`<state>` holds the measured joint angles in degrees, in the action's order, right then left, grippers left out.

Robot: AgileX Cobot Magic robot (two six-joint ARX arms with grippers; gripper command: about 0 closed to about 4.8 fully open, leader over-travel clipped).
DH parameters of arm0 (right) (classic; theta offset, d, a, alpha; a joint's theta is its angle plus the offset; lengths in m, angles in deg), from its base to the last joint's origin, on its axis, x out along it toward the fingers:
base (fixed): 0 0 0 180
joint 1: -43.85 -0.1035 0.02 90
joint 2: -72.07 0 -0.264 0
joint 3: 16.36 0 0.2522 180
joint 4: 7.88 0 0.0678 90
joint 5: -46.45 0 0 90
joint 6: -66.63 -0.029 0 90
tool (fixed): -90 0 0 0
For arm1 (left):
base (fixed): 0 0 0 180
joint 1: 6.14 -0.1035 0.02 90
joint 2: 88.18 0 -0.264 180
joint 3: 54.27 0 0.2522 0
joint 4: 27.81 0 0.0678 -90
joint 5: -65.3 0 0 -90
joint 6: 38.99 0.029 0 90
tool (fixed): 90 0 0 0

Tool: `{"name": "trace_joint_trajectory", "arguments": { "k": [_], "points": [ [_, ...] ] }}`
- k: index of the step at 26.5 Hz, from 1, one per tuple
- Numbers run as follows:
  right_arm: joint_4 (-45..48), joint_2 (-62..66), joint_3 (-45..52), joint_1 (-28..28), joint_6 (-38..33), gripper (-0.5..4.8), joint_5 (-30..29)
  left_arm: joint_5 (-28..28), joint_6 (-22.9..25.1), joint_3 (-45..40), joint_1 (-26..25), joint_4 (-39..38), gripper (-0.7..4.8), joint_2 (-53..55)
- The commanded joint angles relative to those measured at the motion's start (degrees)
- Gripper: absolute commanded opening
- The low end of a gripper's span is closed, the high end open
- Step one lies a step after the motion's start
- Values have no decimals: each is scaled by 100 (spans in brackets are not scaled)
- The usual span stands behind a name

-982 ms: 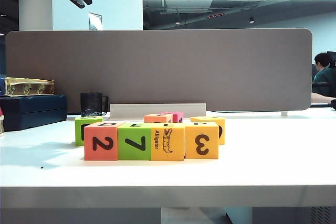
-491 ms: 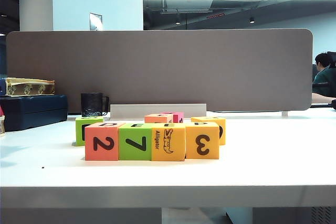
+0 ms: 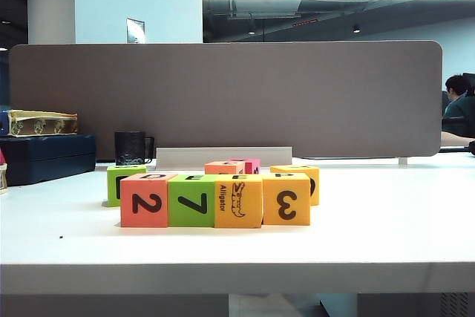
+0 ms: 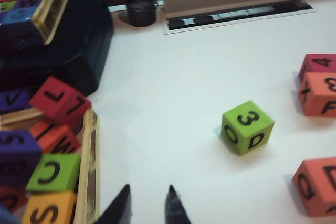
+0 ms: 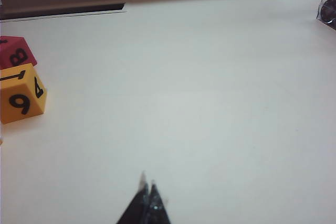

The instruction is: Select the appropriate blocks from the scattered letter blocks on the table and arrange them in a row to spell out "DEEP".

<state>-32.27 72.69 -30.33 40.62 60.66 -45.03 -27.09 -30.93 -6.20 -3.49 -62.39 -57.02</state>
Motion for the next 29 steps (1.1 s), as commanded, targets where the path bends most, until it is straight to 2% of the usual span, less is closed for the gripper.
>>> {"name": "trace_joint_trajectory", "arguments": {
  "k": [1, 3, 5, 9, 13, 21, 27, 29],
  "points": [
    [39, -70, 15, -2, -2, 0, 24, -37, -164, -1099, -227, 407, 80, -946],
    [39, -70, 15, 0, -2, 0, 24, -31, -407, -1897, -365, 501, 80, -1626],
    [39, -70, 15, 0, -2, 0, 24, -37, -433, -2376, -417, 511, 80, -2063],
    [39, -70, 15, -2, -2, 0, 24, -37, -647, -2876, -415, 507, 80, -2559],
    [39, -70, 15, 0, -2, 0, 24, -31, -807, -3211, -415, 511, 80, -2909],
    [39, -70, 15, 2, -2, 0, 22, 28, -800, -3222, -396, 579, 80, -3099],
    [39, -70, 15, 2, -2, 0, 22, 227, -372, -3226, -398, 612, 80, -3099],
    [39, -70, 15, 2, -2, 0, 24, 380, -33, -3228, -400, 1178, 80, -3099]
  ]
}}
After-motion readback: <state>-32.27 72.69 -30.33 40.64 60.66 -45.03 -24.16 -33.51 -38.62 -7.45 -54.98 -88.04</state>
